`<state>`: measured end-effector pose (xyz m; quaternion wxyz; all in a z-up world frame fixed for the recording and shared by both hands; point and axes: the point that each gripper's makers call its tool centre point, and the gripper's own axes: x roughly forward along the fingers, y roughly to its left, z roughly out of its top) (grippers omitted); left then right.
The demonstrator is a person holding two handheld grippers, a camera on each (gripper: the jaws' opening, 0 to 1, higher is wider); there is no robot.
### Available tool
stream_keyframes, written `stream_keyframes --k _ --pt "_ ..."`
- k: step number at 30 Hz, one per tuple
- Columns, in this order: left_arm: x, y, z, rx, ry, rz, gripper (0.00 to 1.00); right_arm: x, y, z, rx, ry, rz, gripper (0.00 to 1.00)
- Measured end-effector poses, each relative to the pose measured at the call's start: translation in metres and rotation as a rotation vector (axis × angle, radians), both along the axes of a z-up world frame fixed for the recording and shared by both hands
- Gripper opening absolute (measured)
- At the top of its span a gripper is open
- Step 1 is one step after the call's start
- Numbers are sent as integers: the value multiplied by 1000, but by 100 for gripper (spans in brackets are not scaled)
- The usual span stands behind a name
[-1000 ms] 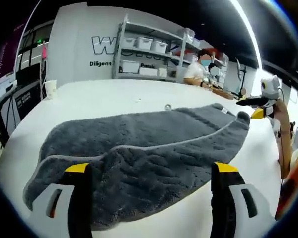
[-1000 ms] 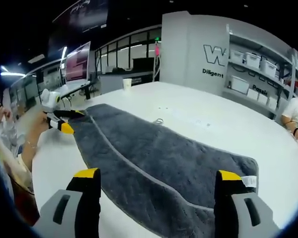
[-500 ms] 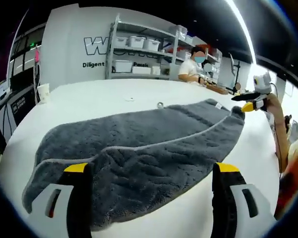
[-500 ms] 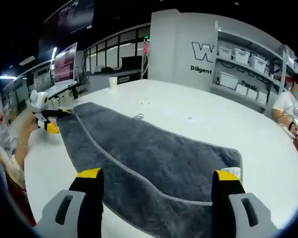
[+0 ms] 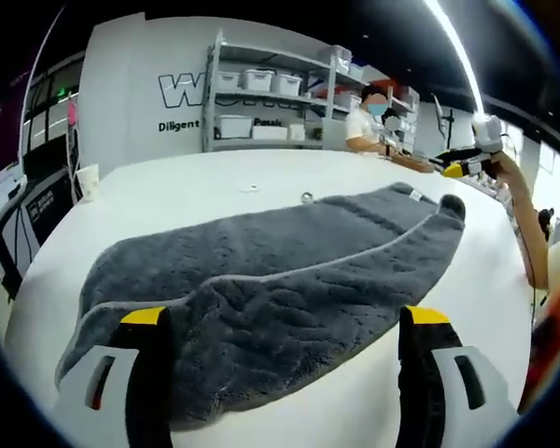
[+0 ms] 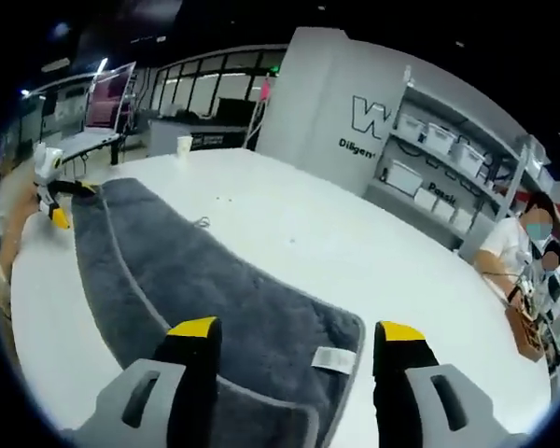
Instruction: Open the folded towel by lifting each exposed corner and separating the folded layers until the towel lies flat within the target outline without major curled edges
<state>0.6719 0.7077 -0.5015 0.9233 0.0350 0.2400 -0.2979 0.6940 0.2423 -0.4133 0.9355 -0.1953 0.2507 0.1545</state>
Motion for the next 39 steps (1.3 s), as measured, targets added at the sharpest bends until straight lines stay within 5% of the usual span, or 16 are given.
stream_keyframes --k 6,14,18,22,27,36,39 --pt "-1 -1 -3 12 6 -8 99 32 -26 -2 13 46 -9 62" --pt "-1 2 -7 31 13 4 99 59 -42 -41 102 91 -56 52" --pt "-1 5 -10 46 20 12 99 68 -54 -58 60 118 -77 49" --pt "-2 5 -13 54 27 13 99 80 -62 -71 99 142 -76 42" --pt "-3 4 -13 54 30 3 99 85 -64 -84 154 138 -99 27" --pt "-4 6 -13 60 25 8 99 79 -95 -102 217 160 -188 23" --pt "-5 5 -14 60 29 5 99 82 -90 -101 251 142 -175 9"
